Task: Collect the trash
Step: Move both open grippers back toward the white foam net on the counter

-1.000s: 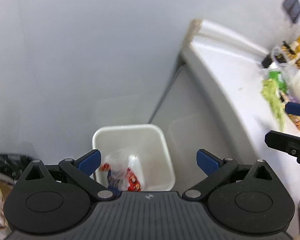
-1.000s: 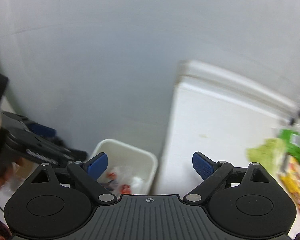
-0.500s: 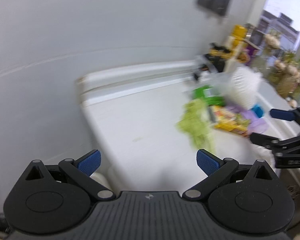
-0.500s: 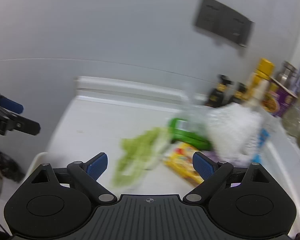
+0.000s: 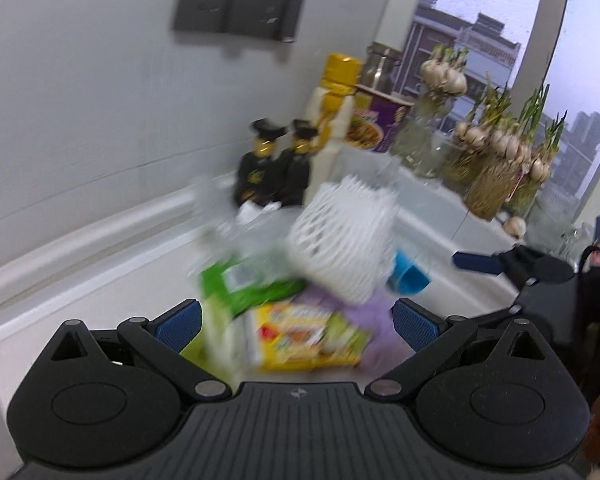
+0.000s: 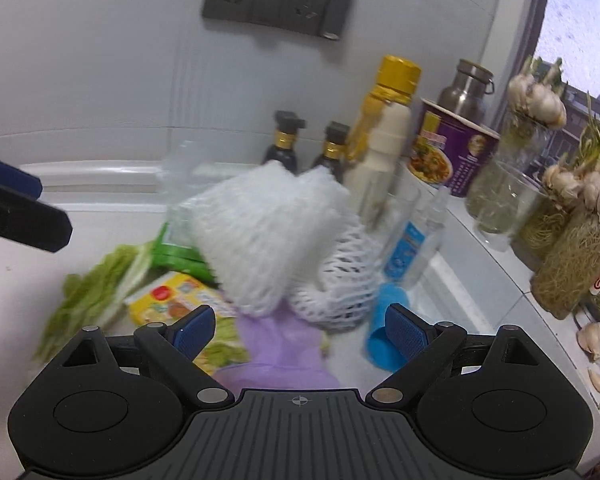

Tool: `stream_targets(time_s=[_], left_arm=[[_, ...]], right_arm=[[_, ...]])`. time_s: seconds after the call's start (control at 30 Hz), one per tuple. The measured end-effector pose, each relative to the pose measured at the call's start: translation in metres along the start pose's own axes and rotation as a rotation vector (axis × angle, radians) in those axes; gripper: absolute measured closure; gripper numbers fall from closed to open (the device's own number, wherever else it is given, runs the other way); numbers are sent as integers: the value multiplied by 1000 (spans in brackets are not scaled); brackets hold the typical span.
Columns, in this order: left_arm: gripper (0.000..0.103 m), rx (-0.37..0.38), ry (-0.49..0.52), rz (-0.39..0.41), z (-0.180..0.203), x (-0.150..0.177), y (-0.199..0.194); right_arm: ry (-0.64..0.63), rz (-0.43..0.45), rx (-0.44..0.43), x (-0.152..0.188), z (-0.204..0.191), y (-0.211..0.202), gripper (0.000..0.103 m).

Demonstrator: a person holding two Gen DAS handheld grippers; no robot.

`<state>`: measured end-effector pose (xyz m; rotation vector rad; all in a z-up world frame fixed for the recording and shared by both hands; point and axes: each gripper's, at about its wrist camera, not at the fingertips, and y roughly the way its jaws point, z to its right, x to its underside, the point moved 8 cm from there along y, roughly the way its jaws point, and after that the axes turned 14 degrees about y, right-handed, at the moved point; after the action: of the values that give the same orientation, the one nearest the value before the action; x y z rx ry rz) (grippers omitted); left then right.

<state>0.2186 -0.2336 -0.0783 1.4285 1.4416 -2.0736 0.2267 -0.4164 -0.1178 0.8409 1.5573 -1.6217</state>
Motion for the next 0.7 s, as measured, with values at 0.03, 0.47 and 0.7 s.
stream_targets(time_s=[0.03,0.47,0.7], left_arm=[[1,4,7,5,4,-6,7],[26,-10,37,15,25,-36,63],[59,-40,41,-1,23,-36,69]], right_arm=[[-2,3,6,-1,4,5,9],[-35,-15,-17,-8,22,63,15],[-30,-35,-66,-7,15,77,40]])
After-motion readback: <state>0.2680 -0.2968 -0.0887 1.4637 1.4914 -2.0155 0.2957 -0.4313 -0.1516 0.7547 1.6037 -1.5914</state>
